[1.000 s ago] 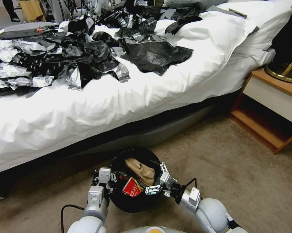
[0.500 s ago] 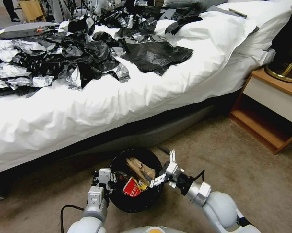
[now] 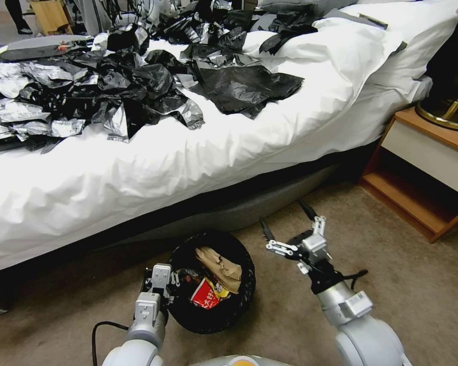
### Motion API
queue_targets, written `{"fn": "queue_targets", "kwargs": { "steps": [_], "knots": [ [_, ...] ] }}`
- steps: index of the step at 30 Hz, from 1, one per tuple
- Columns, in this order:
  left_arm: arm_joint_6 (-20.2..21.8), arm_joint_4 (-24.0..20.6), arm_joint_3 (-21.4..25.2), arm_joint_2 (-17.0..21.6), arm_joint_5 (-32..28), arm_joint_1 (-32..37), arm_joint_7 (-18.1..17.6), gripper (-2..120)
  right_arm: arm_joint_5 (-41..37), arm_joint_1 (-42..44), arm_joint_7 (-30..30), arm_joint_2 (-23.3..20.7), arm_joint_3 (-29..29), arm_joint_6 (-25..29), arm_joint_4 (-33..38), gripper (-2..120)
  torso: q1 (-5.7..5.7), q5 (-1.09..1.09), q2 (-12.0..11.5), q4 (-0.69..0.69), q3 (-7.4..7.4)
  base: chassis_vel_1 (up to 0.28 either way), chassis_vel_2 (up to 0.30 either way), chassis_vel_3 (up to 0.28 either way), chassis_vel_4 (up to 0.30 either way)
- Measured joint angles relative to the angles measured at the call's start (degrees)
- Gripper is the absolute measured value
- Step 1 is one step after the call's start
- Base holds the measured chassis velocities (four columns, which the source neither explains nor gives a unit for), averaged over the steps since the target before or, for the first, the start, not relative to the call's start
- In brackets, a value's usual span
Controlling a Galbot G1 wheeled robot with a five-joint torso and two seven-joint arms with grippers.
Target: Pick up the trash bin, then pick up the garbage from the floor and place it into the trash bin.
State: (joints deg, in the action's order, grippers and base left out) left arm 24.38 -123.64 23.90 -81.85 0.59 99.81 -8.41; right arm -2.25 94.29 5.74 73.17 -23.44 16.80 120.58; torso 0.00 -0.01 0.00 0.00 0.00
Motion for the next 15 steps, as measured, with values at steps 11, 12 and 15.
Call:
{"fn": "queue_targets", "kwargs": {
  "steps": [11, 12, 15],
  "knots": [
    [0.29, -0.84, 0.14, -0.13, -0.19, 0.59, 0.12, 0, -0.43, -0.07, -0.2, 1.04, -0.6, 1.48, -5.73, 100, 0.0, -0.01, -0.01, 0.0, 0.0, 0.0, 0.0, 0.0, 0.0],
    [0.3, -0.9, 0.14, -0.16, -0.2, 0.68, 0.15, 0, -0.61, -0.16, -0.19, 1.02, -0.65, 1.48, -5.92, 100, 0.0, -0.01, 0.0, -0.01, 0.0, 0.0, 0.0, 0.0, 0.0],
    [0.31, -0.92, 0.15, -0.34, -0.2, 0.72, 0.21, 0, -0.85, -0.43, -0.12, 1.01, -0.69, 1.48, -6.2, 100, 0.0, -0.02, -0.01, -0.01, 0.0, 0.0, 0.0, 0.0, 0.0]
  ]
}}
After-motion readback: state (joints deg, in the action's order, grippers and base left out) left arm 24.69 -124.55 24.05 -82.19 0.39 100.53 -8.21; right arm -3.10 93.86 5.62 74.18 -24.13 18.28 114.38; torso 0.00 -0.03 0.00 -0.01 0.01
